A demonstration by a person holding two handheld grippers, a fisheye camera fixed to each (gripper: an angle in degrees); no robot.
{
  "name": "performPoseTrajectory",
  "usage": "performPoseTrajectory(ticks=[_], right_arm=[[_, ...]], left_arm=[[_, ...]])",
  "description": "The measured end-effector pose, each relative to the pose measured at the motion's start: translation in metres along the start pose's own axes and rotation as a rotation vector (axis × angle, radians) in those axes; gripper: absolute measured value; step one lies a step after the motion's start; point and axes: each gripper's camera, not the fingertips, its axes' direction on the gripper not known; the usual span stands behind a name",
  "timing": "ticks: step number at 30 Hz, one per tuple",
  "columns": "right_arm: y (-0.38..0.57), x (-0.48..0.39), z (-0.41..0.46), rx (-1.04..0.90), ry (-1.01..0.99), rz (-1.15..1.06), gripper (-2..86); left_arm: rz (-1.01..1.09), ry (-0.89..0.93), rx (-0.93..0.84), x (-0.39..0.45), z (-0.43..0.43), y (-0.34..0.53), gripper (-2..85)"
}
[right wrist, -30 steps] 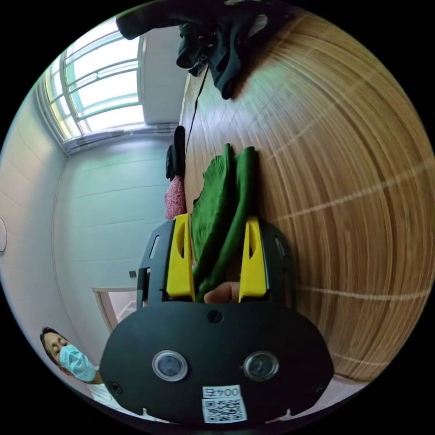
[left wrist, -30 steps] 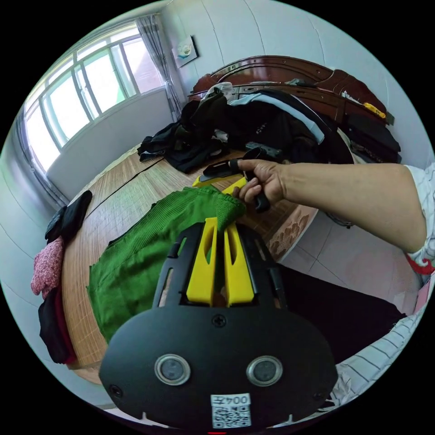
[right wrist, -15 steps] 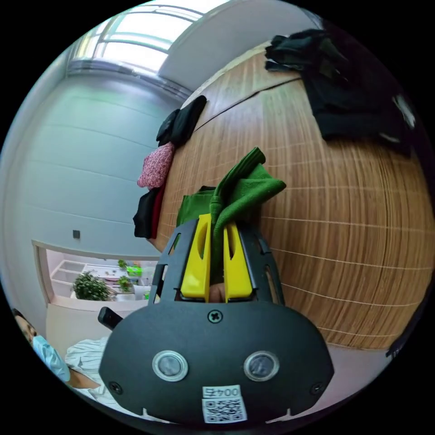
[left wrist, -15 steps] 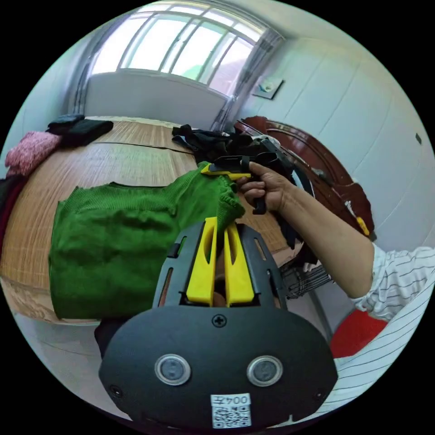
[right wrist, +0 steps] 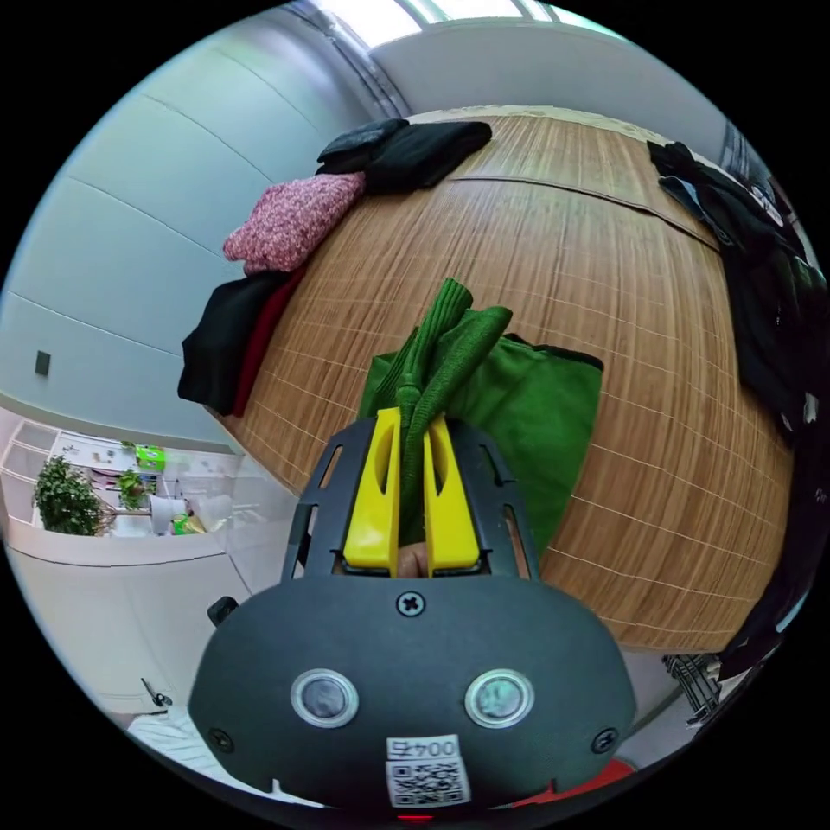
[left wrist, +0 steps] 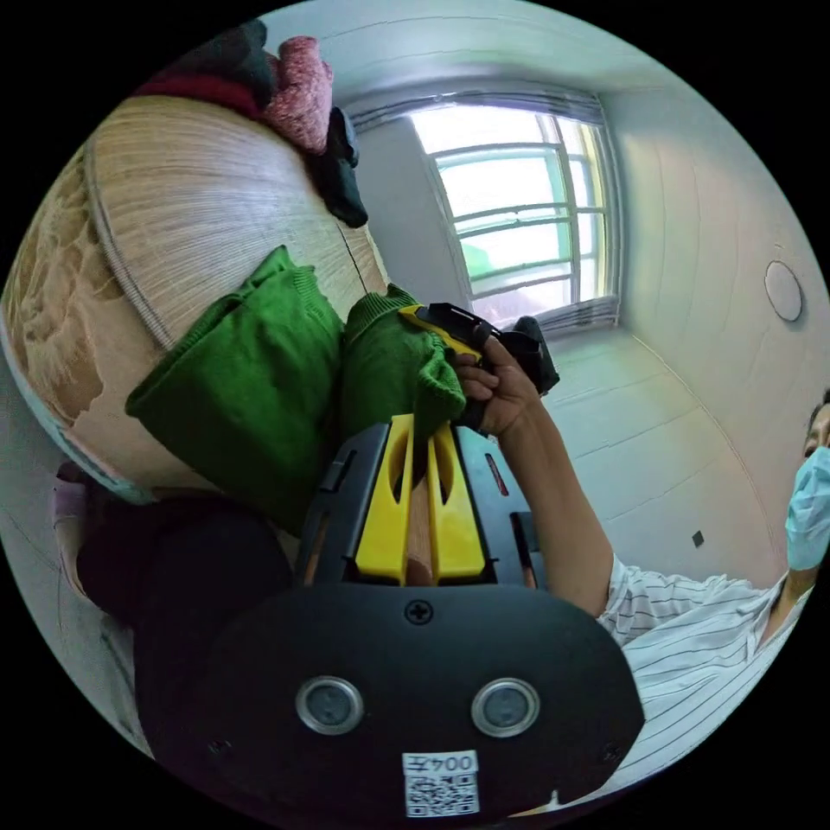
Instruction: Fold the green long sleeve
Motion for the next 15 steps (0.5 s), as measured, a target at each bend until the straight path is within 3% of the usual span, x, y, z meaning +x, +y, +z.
performPoseTrajectory(ticks=[9,15], right_arm=[[-0.014,-0.098,0.074,-0.019,0.188,-0.051,5.4],[-0.004,-0.155,0.097,-0.049,0.399,-0.276,8.3]], left_arm=[[-0.305,0.182,0.071,0.020,-0.039,-0.056,2.2],[-0.454,0.244,0.113,0.056,-0.048,-0.060,2.5]])
